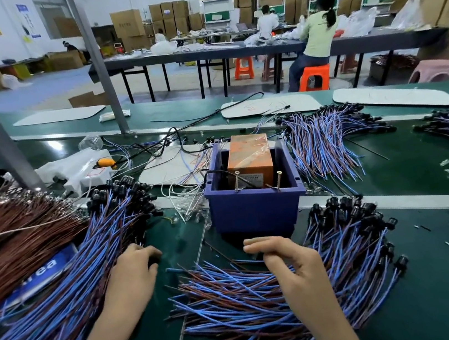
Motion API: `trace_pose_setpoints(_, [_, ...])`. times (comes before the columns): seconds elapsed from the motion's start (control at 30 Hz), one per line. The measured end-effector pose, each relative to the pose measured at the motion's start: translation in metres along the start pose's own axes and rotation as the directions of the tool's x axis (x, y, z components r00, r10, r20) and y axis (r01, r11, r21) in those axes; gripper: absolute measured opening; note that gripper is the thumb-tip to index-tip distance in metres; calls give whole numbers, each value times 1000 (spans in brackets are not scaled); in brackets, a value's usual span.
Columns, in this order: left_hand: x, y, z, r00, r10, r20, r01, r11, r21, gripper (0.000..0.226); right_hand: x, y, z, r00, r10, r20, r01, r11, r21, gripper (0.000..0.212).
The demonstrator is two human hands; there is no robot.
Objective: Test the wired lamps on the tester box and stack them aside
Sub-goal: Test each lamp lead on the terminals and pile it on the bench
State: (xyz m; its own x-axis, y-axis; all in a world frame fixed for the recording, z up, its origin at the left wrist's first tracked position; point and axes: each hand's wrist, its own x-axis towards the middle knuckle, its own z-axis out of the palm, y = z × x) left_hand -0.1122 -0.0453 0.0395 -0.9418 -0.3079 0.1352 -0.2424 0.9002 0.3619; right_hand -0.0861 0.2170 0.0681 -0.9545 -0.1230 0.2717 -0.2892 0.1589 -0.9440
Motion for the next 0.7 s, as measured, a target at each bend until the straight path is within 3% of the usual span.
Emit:
trace_pose_setpoints(0.07, [0,5,1,1000,12,-11,-12,999,-49,24,0,0,-1,1000,4,-7,-4,1000,8,43])
trace_pose_setpoints(0.13, [-2,17,-5,992,42,-121,-64,981,-185,26,0,0,0,1000,17,10,-17,999,29,41])
trace_pose_setpoints(0.23, [-14,52,-27,961,47,-271,-187,833,-521,29,1,-3,2,995,26,94,-34,996,82,38])
trace_pose_setpoints(0.3, [-28,82,-37,968,119,-222,-244,668,-703,25,1,-6,4,987,12,159,-34,990,135,33])
trace_pose_setpoints(0.37, [-43,108,-38,963,219,-159,-259,580,-772,22,1,-9,3,984,-4,176,-29,982,188,25])
trace_pose_setpoints(0.53, [-56,131,-26,969,246,-19,-146,511,-847,28,3,-2,-6,994,13,108,-36,976,217,27])
trace_pose_setpoints(0.7, [-61,127,-28,934,322,153,-7,446,-895,49,6,5,-3,992,88,85,-114,916,385,29])
